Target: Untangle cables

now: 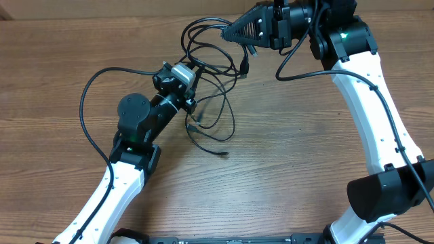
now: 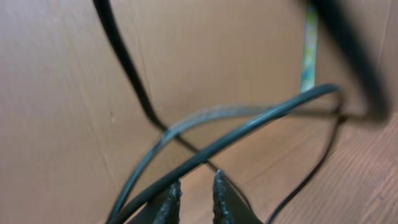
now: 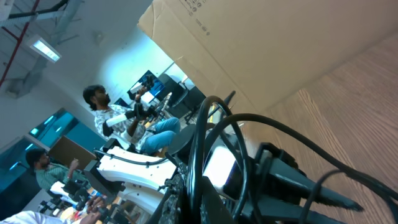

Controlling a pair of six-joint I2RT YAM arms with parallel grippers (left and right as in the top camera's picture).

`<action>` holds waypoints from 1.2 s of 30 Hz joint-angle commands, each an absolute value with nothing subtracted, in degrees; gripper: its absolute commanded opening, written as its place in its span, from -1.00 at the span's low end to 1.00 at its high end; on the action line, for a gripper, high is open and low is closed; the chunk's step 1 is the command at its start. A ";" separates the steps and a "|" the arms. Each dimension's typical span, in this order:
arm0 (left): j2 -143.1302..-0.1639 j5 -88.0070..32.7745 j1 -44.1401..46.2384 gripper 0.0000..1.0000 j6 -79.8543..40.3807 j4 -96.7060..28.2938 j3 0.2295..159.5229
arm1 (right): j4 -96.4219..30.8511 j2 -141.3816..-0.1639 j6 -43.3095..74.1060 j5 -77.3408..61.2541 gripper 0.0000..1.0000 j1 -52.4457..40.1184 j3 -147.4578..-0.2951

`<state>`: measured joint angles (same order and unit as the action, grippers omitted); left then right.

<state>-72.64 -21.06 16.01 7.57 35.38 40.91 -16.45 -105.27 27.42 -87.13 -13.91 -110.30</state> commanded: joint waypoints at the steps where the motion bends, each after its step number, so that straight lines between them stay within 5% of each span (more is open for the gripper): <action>1: -72.31 -22.11 15.70 -0.58 8.99 38.63 41.32 | -16.12 -104.20 28.14 -87.29 -0.92 -14.13 -111.55; 7: -72.31 -22.04 15.70 -0.25 9.02 41.47 41.32 | -16.10 -104.20 28.14 -87.29 -0.90 -14.13 -111.55; 9: -72.31 -21.93 15.70 0.16 9.02 42.26 41.32 | -16.10 -104.20 28.14 -87.29 -0.90 -14.13 -111.55; 11: -72.31 -21.23 15.70 0.28 9.02 43.22 41.32 | -16.10 -104.20 28.16 -87.29 -0.89 -14.13 -111.55; 26: -72.31 -1.19 15.66 0.20 8.93 36.56 41.30 | -16.10 -104.20 28.53 -87.74 -0.78 -14.06 -111.55; 36: -72.20 -1.32 15.66 0.25 7.20 34.52 41.32 | -15.94 -104.20 28.51 -87.68 -0.69 -13.19 -111.50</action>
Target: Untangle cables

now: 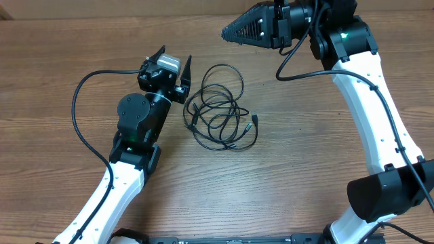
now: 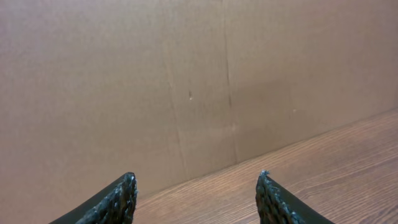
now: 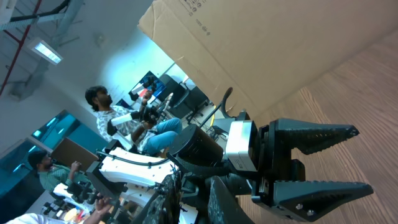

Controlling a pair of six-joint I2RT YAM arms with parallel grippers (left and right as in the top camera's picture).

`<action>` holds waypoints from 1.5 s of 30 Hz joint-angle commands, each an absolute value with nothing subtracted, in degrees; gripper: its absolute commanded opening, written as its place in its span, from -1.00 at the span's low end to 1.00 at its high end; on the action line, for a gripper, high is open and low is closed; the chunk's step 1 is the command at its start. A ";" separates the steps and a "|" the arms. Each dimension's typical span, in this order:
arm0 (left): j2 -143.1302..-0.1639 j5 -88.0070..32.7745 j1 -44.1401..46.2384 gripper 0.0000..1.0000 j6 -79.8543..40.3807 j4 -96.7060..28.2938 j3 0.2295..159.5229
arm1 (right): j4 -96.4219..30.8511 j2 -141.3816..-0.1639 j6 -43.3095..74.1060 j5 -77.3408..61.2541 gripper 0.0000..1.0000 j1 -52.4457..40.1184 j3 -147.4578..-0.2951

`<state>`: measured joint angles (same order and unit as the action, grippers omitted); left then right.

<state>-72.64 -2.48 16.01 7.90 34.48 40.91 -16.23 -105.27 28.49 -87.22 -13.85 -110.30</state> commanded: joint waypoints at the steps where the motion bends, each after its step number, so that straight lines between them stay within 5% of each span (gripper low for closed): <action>1: -72.20 -1.34 15.66 0.28 7.20 34.11 41.30 | -16.19 -104.20 28.47 -87.39 -0.67 -13.04 -111.50; 11: -72.23 -1.50 15.68 0.68 1.13 20.45 41.30 | -29.19 -104.92 24.18 -69.12 -0.03 -12.95 -111.35; 14: -72.23 -1.50 15.68 1.00 1.02 13.61 41.30 | -39.20 -105.03 21.93 -53.60 0.12 -13.26 -111.35; 23: -72.25 -1.50 15.68 0.99 1.02 3.51 41.30 | -55.57 -106.37 -2.72 -31.81 0.98 -17.72 -111.33; 45: -72.27 -1.52 15.68 0.99 1.06 -7.27 41.30 | -70.00 -118.21 -26.50 -24.03 1.00 -19.18 -103.59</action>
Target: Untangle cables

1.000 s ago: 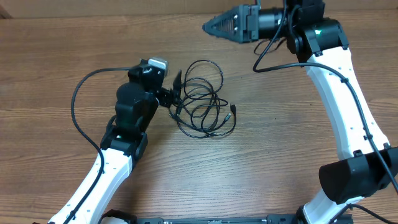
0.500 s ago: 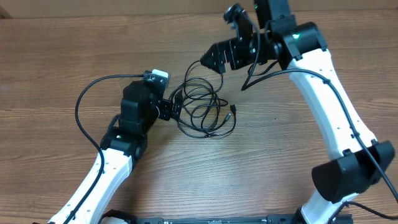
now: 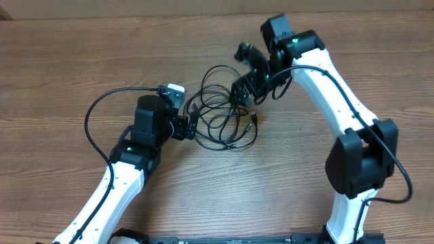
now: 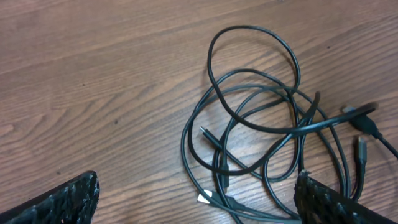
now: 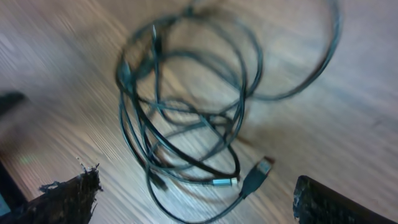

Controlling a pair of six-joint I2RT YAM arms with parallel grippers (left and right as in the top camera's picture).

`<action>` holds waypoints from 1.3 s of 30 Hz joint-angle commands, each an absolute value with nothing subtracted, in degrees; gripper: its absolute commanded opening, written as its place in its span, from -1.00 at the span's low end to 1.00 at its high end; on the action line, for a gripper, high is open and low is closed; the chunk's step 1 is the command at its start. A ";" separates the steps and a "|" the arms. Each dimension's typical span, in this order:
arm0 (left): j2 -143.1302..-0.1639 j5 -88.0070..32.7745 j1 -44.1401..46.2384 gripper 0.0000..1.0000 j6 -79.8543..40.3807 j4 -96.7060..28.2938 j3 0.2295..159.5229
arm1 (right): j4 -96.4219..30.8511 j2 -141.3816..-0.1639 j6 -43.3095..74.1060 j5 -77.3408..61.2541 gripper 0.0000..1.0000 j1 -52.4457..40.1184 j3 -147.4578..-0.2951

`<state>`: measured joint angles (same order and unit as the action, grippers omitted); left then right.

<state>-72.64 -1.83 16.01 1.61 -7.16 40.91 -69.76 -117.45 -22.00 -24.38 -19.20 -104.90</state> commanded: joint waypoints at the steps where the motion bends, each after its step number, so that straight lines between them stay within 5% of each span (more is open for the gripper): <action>1: -72.27 -1.50 15.68 0.99 1.06 -7.25 41.30 | -70.17 -118.21 -27.33 -24.03 1.00 -19.18 -102.98; 19: -72.31 -1.48 15.68 0.99 1.08 -7.31 41.30 | -58.94 -118.54 -29.06 -27.03 0.84 -19.22 -93.97; 34: -72.31 -1.48 15.68 0.99 1.08 -7.31 41.30 | -52.01 -118.74 -28.99 -27.05 -0.35 -19.22 -86.08; 39: -72.31 -1.48 15.68 0.99 1.08 -7.31 41.30 | -51.83 -118.74 -28.80 -27.05 -0.60 -19.22 -86.08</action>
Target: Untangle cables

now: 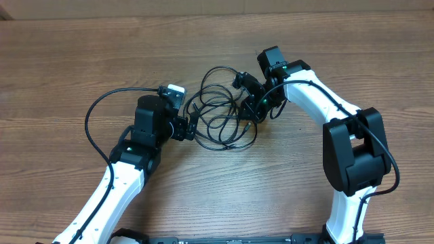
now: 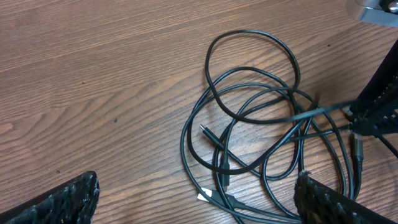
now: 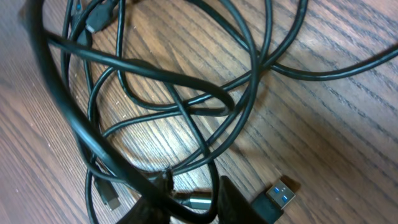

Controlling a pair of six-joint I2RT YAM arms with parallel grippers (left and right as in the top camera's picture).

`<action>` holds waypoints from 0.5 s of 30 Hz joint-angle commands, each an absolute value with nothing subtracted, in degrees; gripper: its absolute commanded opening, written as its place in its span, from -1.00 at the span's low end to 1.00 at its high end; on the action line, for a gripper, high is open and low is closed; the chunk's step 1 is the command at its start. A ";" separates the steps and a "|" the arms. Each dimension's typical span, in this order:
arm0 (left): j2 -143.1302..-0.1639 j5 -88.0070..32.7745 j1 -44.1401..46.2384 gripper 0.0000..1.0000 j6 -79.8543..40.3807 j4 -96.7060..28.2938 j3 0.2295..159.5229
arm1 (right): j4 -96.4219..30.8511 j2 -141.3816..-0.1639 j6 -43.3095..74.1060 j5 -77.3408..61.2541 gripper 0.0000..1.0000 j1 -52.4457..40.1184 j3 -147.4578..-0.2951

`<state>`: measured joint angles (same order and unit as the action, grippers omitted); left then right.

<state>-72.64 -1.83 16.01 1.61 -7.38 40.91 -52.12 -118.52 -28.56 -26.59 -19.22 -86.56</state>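
A heap of thin black cables (image 1: 220, 112) lies looped over itself mid-table, also filling the left wrist view as the cable heap (image 2: 261, 137). My left gripper (image 1: 190, 127) sits low at the heap's left edge, wide open, its fingertips (image 2: 78, 193) at the frame's bottom corners and a white-tipped plug between them. My right gripper (image 1: 249, 108) is down at the heap's right edge, its jaws (image 3: 193, 193) shut on black cable strands beside a silver connector. A blue USB plug (image 3: 280, 193) lies just right of it.
The wooden table (image 1: 325, 196) carries only the cables. Each arm's own black supply cable (image 1: 91, 115) curves over the table at the left. A cardboard wall (image 1: 135, 8) runs along the far edge.
My right gripper, wide open above the heap's right side before, has come down and shut on strands at the heap's right edge. The left gripper has stayed put, open.
First both grippers held the cables lifted off the table, the left shut on a strand. Then the cables lay in a heap, out of both grippers. Then both arms were down beside the heap, open. Now the right one grips its right edge.
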 commanded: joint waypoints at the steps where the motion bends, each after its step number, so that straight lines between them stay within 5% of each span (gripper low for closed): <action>1: -72.31 -1.48 15.68 0.99 1.08 -7.31 41.32 | -51.68 -118.74 -28.80 -27.05 -0.66 -19.22 -86.08; 4: -72.31 -1.48 15.68 1.00 1.08 -7.31 41.30 | -51.59 -118.74 -28.80 -27.05 -0.92 -19.22 -86.08; 15: -72.31 -1.48 15.68 0.99 1.08 -7.31 41.30 | -60.99 -118.24 -20.99 -27.05 -0.92 -18.26 -94.74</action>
